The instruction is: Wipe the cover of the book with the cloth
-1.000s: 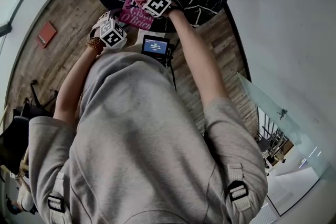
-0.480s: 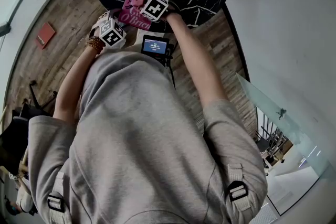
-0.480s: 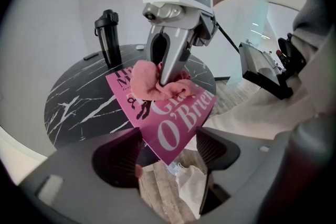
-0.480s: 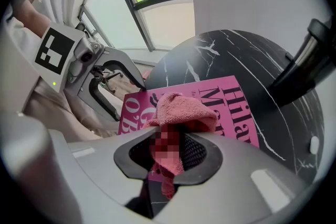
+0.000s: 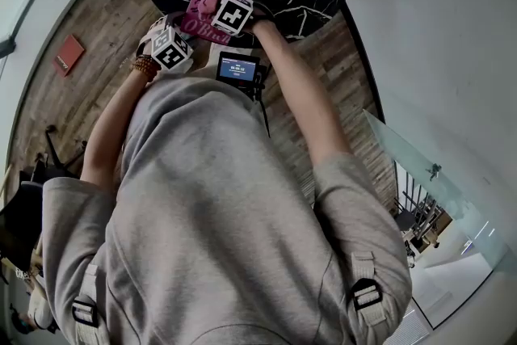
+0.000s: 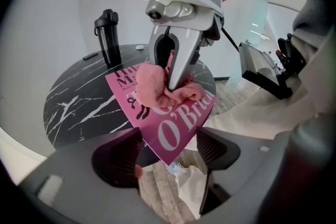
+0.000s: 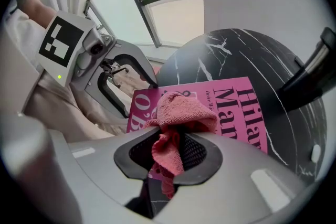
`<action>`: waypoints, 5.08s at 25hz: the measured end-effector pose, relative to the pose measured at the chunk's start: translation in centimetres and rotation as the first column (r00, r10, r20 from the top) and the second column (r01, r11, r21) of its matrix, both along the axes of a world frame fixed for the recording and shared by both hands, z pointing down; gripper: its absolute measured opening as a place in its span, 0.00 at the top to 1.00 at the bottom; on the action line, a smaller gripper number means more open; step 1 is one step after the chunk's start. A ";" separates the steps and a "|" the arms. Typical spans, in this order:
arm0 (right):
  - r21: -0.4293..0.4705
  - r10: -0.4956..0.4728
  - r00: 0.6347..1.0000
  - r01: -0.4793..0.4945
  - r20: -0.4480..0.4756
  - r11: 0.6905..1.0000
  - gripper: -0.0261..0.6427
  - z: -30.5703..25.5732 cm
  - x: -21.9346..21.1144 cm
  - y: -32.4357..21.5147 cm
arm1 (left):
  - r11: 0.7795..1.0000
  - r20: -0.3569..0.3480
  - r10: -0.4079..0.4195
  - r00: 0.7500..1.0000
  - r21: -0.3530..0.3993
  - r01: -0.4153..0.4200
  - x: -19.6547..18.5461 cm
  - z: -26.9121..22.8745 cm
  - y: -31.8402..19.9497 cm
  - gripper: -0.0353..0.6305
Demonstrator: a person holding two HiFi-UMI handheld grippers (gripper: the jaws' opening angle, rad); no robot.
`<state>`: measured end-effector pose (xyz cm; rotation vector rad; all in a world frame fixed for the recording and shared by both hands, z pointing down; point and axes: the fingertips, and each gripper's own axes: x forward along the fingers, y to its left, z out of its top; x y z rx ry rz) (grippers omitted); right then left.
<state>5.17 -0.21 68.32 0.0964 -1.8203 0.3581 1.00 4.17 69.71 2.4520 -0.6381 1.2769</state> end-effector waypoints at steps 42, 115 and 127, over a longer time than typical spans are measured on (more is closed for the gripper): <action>-0.038 0.000 0.983 0.008 0.186 0.999 0.81 -4.2 -1.1 -8.3 | 0.997 0.019 0.029 0.999 0.077 -0.031 0.0 0.1 0.1 0.42; -0.070 -0.012 1.000 0.013 0.023 0.997 0.82 -0.3 -6.1 3.2 | 0.996 0.062 0.073 0.995 0.037 -0.076 -0.8 2.5 0.4 0.50; -0.082 -0.004 1.000 0.006 0.027 0.997 0.82 -0.1 -6.5 4.1 | 0.995 0.056 0.091 0.994 0.025 -0.092 -0.9 2.2 0.5 0.51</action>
